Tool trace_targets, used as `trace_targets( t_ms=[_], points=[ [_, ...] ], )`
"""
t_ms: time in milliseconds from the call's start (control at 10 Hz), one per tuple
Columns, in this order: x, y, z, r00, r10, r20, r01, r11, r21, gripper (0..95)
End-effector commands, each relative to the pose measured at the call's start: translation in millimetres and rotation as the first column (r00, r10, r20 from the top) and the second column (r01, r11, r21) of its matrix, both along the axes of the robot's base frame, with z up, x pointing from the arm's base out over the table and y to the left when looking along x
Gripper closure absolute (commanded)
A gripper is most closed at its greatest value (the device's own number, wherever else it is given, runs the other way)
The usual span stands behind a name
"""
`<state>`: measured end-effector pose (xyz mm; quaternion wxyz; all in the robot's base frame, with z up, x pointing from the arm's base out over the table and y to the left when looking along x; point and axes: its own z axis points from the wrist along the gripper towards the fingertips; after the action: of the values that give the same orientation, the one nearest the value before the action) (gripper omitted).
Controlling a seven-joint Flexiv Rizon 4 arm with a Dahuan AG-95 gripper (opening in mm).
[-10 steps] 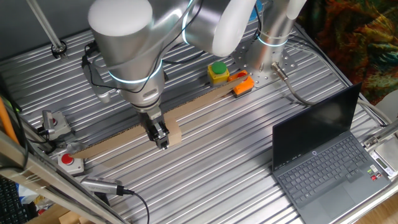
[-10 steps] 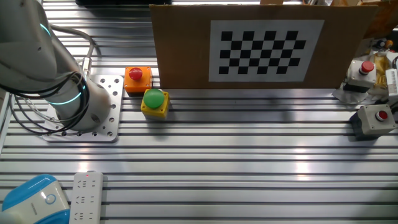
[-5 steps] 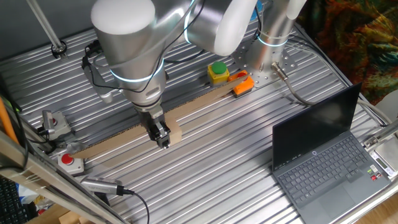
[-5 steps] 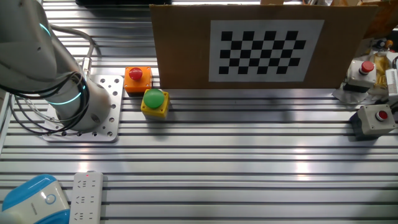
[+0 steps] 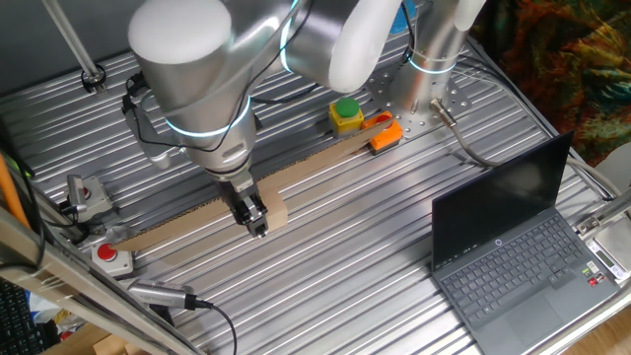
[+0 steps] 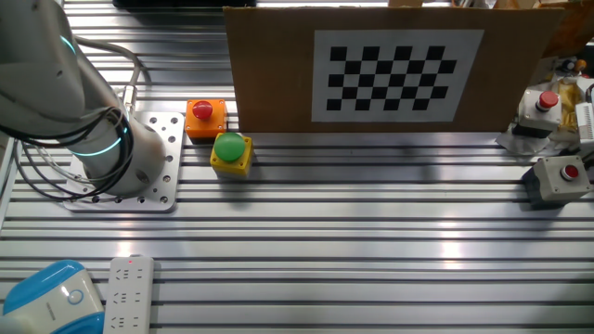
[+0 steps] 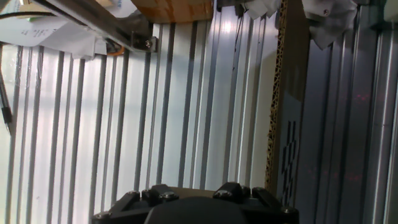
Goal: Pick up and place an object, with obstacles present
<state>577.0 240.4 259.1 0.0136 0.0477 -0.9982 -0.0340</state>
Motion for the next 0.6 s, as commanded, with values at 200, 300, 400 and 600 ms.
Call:
trace_targets(
  t_ms=[200, 300, 400, 600],
  points=[
    [-2.5, 18.9, 3.3, 1.000, -0.010, -0.005, 0.010, 1.000, -0.025, 95.0],
    [-2.1, 24.5, 2.8, 1.000, -0.011, -0.004, 0.010, 0.999, -0.034, 95.0],
    [-1.8, 32.9, 1.0, 1.000, -0.017, -0.004, 0.017, 0.999, -0.047, 95.0],
    [-5.0, 46.3, -5.1, 1.000, -0.028, -0.001, 0.028, 0.997, -0.070, 95.0]
  ],
)
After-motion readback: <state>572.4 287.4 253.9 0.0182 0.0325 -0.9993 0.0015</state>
